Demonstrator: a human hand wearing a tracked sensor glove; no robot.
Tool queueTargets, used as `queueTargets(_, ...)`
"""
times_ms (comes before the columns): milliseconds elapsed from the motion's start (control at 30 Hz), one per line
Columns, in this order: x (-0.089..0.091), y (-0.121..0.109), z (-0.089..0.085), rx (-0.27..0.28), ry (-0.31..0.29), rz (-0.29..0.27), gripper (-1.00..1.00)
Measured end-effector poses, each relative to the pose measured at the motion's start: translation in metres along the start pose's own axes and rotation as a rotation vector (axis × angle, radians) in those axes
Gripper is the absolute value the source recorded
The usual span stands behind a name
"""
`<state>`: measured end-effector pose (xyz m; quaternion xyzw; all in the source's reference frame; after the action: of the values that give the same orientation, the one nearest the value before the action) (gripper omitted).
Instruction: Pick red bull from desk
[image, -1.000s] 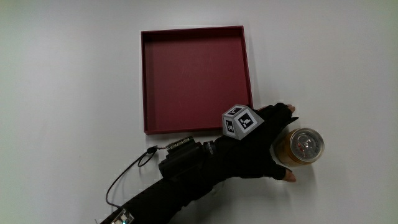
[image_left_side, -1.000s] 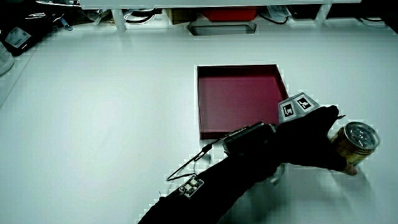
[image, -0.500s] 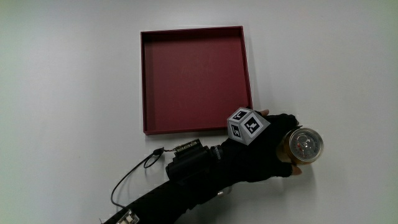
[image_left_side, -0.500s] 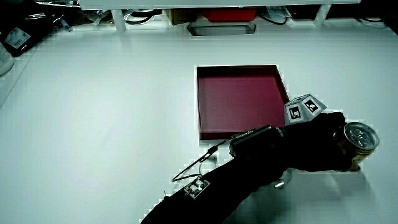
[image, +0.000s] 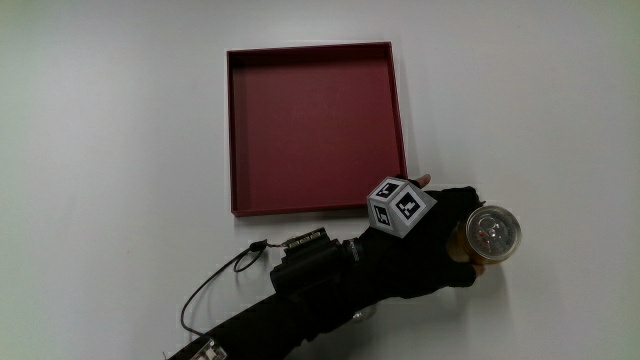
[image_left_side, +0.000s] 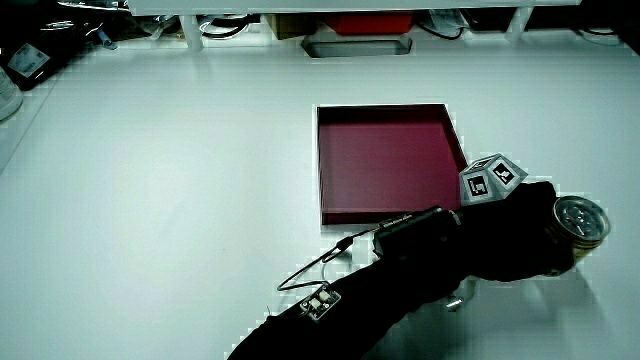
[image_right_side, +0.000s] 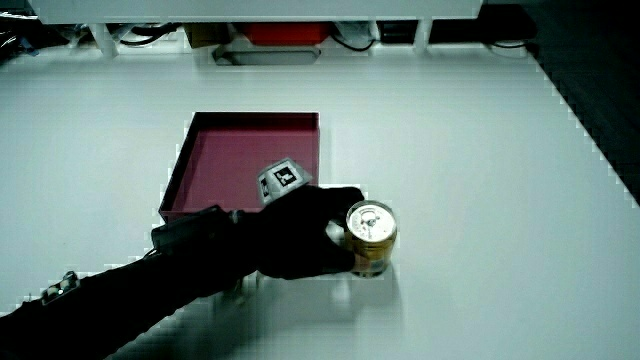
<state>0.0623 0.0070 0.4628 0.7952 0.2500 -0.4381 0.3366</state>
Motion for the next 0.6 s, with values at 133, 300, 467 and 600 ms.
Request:
queueTargets(133, 0.008, 0.0, 0.0, -0.016, 0.025, 0.0, 1.0)
queueTargets(300, 0.021, 0.005, 0.0, -0.031, 0.044, -0.033, 1.0)
queueTargets(467, 0.016, 0.004, -0.001, 0.004, 0.007, -0.05, 1.0)
queueTargets(600, 0.015, 0.001, 0.0, 0.031, 0.003, -0.069, 1.0)
